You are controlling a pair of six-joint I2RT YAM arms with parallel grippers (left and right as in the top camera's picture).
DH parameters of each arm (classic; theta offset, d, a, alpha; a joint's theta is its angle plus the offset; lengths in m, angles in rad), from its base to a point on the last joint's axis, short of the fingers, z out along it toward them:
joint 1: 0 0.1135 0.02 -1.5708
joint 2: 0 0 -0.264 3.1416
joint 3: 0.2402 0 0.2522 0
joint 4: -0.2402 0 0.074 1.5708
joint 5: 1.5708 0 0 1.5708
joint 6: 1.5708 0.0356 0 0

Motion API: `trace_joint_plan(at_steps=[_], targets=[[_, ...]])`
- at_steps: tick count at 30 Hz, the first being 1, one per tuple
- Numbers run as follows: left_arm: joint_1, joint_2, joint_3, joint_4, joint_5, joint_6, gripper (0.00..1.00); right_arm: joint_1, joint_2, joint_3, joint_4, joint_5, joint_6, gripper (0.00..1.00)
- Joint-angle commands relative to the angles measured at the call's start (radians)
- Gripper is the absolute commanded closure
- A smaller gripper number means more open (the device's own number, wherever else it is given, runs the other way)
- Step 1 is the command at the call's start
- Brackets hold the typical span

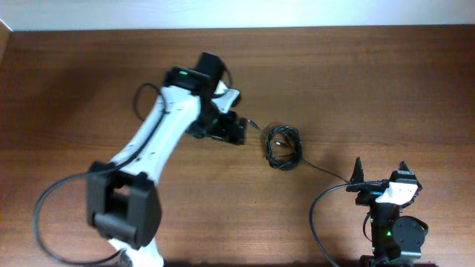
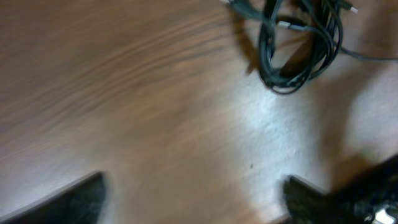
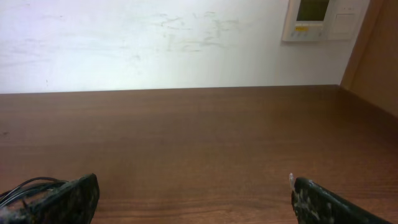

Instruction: Untangle cables

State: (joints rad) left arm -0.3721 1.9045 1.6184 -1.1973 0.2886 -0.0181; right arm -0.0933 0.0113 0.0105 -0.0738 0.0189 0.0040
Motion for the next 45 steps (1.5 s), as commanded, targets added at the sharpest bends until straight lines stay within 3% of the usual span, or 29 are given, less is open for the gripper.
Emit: trace_joint_plan(at_steps=[1, 3, 4, 8, 10, 12, 14, 15, 16, 21, 22, 25, 31, 35, 37, 39, 40, 42, 44, 45], targets=[[-0.054, 0.107, -0.004, 0.070, 0.004, -0.026, 0.01, 0.008, -0.006, -0.005, -0.006, 0.013, 0.008, 0.02], [-0.076, 0.155, -0.004, 0.100, 0.005, -0.060, 0.00, 0.008, -0.006, -0.005, -0.006, 0.013, 0.008, 0.02], [-0.095, 0.183, -0.004, 0.126, 0.005, -0.064, 0.07, 0.008, -0.006, -0.005, -0.006, 0.013, 0.008, 0.02], [-0.172, 0.244, -0.004, 0.190, 0.022, -0.064, 0.50, 0.008, -0.006, -0.005, -0.006, 0.013, 0.008, 0.02], [-0.208, 0.259, -0.004, 0.213, 0.008, -0.064, 0.52, 0.008, -0.006, -0.005, -0.006, 0.013, 0.008, 0.02], [-0.248, 0.281, -0.004, 0.256, -0.027, -0.064, 0.67, 0.008, -0.006, -0.005, -0.006, 0.013, 0.008, 0.02], [-0.278, 0.296, -0.004, 0.285, -0.031, -0.065, 0.94, 0.008, -0.006, -0.005, -0.006, 0.013, 0.008, 0.02], [-0.285, 0.296, -0.004, 0.288, -0.056, -0.065, 1.00, 0.008, -0.006, -0.005, -0.006, 0.013, 0.008, 0.02], [-0.286, 0.296, -0.004, 0.287, -0.121, -0.065, 1.00, 0.008, -0.006, -0.005, -0.006, 0.013, 0.008, 0.02], [-0.276, 0.278, 0.034, 0.255, -0.121, -0.056, 1.00, 0.008, -0.006, -0.005, -0.002, 0.008, 0.011, 0.02], [-0.272, 0.264, 0.051, 0.236, -0.117, -0.056, 1.00, 0.008, -0.006, -0.005, 0.006, -0.029, 0.013, 0.02], [-0.257, 0.178, 0.080, 0.209, -0.025, -0.034, 1.00, 0.008, -0.006, -0.005, 0.029, -0.410, 0.090, 0.02], [-0.183, 0.006, 0.080, 0.138, -0.019, -0.035, 1.00, 0.008, -0.003, 0.068, 0.044, -0.580, 0.240, 0.02], [-0.037, -0.113, 0.080, 0.056, -0.019, -0.049, 1.00, 0.008, 0.081, 0.328, -0.183, -0.561, 0.240, 0.02], [0.041, -0.135, 0.080, 0.039, -0.023, -0.048, 1.00, 0.008, 0.211, 0.523, -0.361, -0.560, 0.236, 0.02], [0.096, -0.134, 0.080, 0.032, -0.026, -0.048, 0.86, 0.008, 0.367, 0.713, -0.547, -0.560, 0.196, 0.02], [0.119, -0.133, 0.073, 0.027, -0.053, -0.049, 0.84, 0.008, 0.448, 0.805, -0.649, -0.557, 0.160, 0.02], [0.146, -0.132, 0.056, 0.029, -0.095, -0.050, 0.95, 0.008, 0.604, 0.968, -0.837, -0.557, 0.100, 0.02], [0.173, -0.132, 0.024, 0.043, -0.106, -0.100, 1.00, 0.008, 0.808, 1.157, -1.038, -0.554, 0.052, 0.02], [0.181, -0.132, 0.001, 0.068, -0.111, -0.101, 1.00, 0.008, 0.887, 1.212, -1.052, -0.565, 0.056, 0.02]])
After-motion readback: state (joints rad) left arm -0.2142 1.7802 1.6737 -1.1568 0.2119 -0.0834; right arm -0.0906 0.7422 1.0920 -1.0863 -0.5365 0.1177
